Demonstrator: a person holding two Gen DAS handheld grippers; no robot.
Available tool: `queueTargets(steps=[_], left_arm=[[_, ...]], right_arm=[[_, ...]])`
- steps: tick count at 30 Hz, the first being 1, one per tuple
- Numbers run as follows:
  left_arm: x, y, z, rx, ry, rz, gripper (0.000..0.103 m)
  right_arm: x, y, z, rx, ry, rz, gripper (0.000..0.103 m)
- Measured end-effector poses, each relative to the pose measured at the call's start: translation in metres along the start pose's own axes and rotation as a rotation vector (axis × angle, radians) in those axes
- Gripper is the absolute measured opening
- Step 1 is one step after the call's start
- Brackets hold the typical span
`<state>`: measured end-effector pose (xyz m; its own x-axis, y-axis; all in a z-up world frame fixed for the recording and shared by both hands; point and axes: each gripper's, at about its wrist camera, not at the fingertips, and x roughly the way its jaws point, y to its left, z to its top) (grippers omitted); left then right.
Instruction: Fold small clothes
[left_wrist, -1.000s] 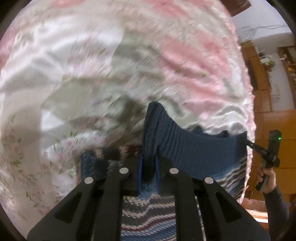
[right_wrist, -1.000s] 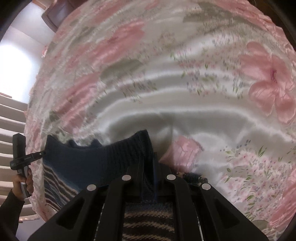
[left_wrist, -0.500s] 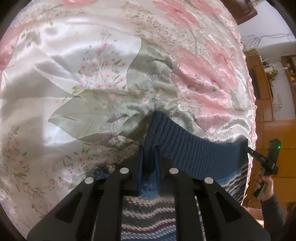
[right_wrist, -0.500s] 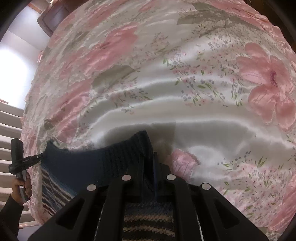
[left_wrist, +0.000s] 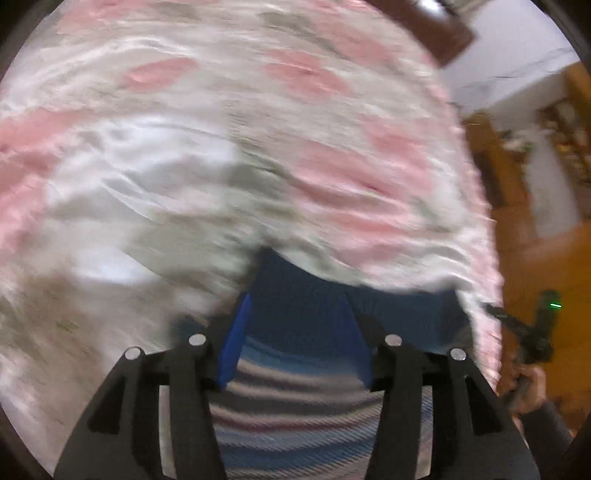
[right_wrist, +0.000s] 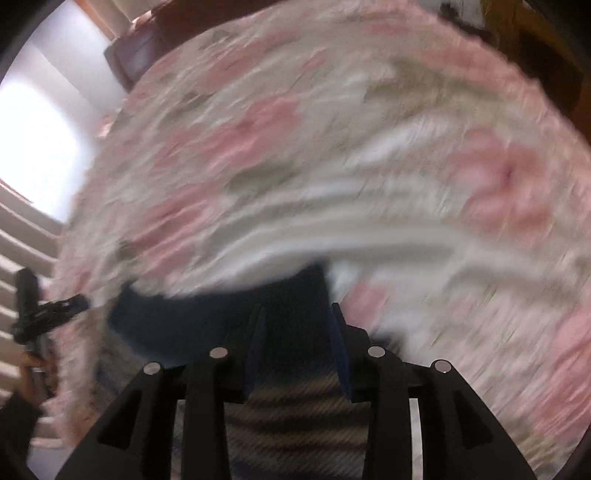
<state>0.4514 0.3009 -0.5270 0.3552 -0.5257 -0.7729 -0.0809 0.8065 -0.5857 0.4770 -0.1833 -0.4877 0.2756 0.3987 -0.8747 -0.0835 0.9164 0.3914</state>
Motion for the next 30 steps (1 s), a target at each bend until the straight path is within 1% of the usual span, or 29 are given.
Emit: queueTargets(steps=[1, 2, 3, 4, 5, 6, 7, 8, 9, 10, 11, 12, 13, 15, 16, 17, 18, 19, 20, 21, 22, 23, 24, 25, 27, 28, 29, 30], left_arm=[[0.008, -0.002, -0.008, -0.006, 0.034, -0.035, 0.051], [0.016, 0.000, -0.014, -0.015, 0.061, -0.044, 0.050], [0.032, 0.007, -0.023, -0.043, 0.107, -0.040, 0.047], [0.041, 0.013, -0.028, -0.061, 0.131, -0.031, 0.044], [0.052, 0.024, -0.033, -0.092, 0.153, -0.008, 0.039], [0.056, 0.032, -0.035, -0.114, 0.156, 0.000, 0.025], [0.058, 0.040, -0.036, -0.134, 0.157, 0.003, 0.016], [0.058, 0.049, -0.036, -0.159, 0.158, 0.001, 0.007], [0.056, 0.056, -0.037, -0.185, 0.161, -0.006, 0.006], [0.050, 0.057, -0.037, -0.189, 0.155, -0.003, 0.007], [0.040, 0.053, -0.039, -0.177, 0.138, 0.010, 0.023], [0.026, 0.041, -0.045, -0.144, 0.110, -0.003, 0.044], [0.013, 0.029, -0.050, -0.107, 0.083, -0.021, 0.048], [-0.010, 0.006, -0.071, -0.035, 0.061, -0.084, 0.049], [-0.017, 0.002, -0.084, -0.034, 0.054, -0.114, 0.051], [-0.017, 0.002, -0.093, -0.033, 0.058, -0.108, 0.050], [-0.013, 0.007, -0.105, -0.036, 0.071, -0.081, 0.048], [-0.005, 0.015, -0.114, -0.054, 0.092, -0.066, 0.047], [0.004, 0.026, -0.121, -0.072, 0.115, -0.036, 0.041], [0.012, 0.037, -0.126, -0.065, 0.128, 0.000, 0.027], [0.016, 0.046, -0.129, -0.064, 0.132, 0.019, 0.020], [0.016, 0.056, -0.129, -0.085, 0.128, 0.022, 0.007], [0.018, 0.066, -0.125, -0.106, 0.129, 0.022, 0.002], [0.019, 0.074, -0.125, -0.119, 0.129, 0.022, 0.002], [0.014, 0.077, -0.126, -0.126, 0.130, 0.024, 0.001], [0.005, 0.070, -0.125, -0.110, 0.117, 0.032, 0.005], [-0.004, 0.065, -0.125, -0.095, 0.100, 0.025, 0.032], [-0.019, 0.050, -0.127, -0.081, 0.066, -0.023, 0.049]], right_arm=[[0.005, -0.001, -0.006, 0.009, 0.024, 0.014, 0.034], [0.015, -0.005, -0.016, 0.016, 0.061, 0.007, 0.034], [0.023, -0.012, -0.021, 0.030, 0.084, -0.003, 0.033], [0.029, -0.020, -0.024, 0.056, 0.096, -0.003, 0.028], [0.033, -0.037, -0.027, 0.107, 0.095, 0.002, 0.012], [0.035, -0.048, -0.028, 0.138, 0.095, 0.005, 0.000], [0.036, -0.063, -0.028, 0.188, 0.092, 0.039, 0.000], [0.035, -0.069, -0.032, 0.224, 0.090, 0.069, 0.000], [0.032, -0.071, -0.033, 0.235, 0.087, 0.079, 0.000], [0.026, -0.067, -0.034, 0.219, 0.076, 0.066, 0.000], [0.014, -0.060, -0.037, 0.201, 0.054, 0.070, 0.009], [0.001, -0.054, -0.042, 0.211, 0.027, 0.120, 0.014], [-0.009, -0.047, -0.050, 0.209, 0.019, 0.174, 0.015], [-0.020, -0.036, -0.067, 0.194, 0.026, 0.257, 0.015], [-0.022, -0.036, -0.074, 0.203, 0.031, 0.285, 0.015], [-0.020, -0.041, -0.086, 0.225, 0.051, 0.308, 0.016], [-0.015, -0.046, -0.096, 0.239, 0.066, 0.302, 0.017], [-0.010, -0.056, -0.104, 0.248, 0.081, 0.278, 0.017], [-0.002, -0.070, -0.112, 0.271, 0.101, 0.249, 0.009], [0.004, -0.087, -0.119, 0.305, 0.114, 0.261, 0.000], [0.005, -0.102, -0.121, 0.324, 0.109, 0.259, 0.000], [0.004, -0.110, -0.123, 0.325, 0.098, 0.256, 0.000], [0.003, -0.117, -0.124, 0.333, 0.094, 0.269, 0.000], [0.002, -0.122, -0.125, 0.345, 0.096, 0.283, 0.000], [-0.004, -0.117, -0.122, 0.332, 0.086, 0.263, 0.000], [-0.013, -0.113, -0.122, 0.332, 0.073, 0.258, 0.000], [-0.026, -0.104, -0.123, 0.323, 0.047, 0.279, 0.005], [-0.040, -0.094, -0.127, 0.301, 0.023, 0.319, 0.005]])
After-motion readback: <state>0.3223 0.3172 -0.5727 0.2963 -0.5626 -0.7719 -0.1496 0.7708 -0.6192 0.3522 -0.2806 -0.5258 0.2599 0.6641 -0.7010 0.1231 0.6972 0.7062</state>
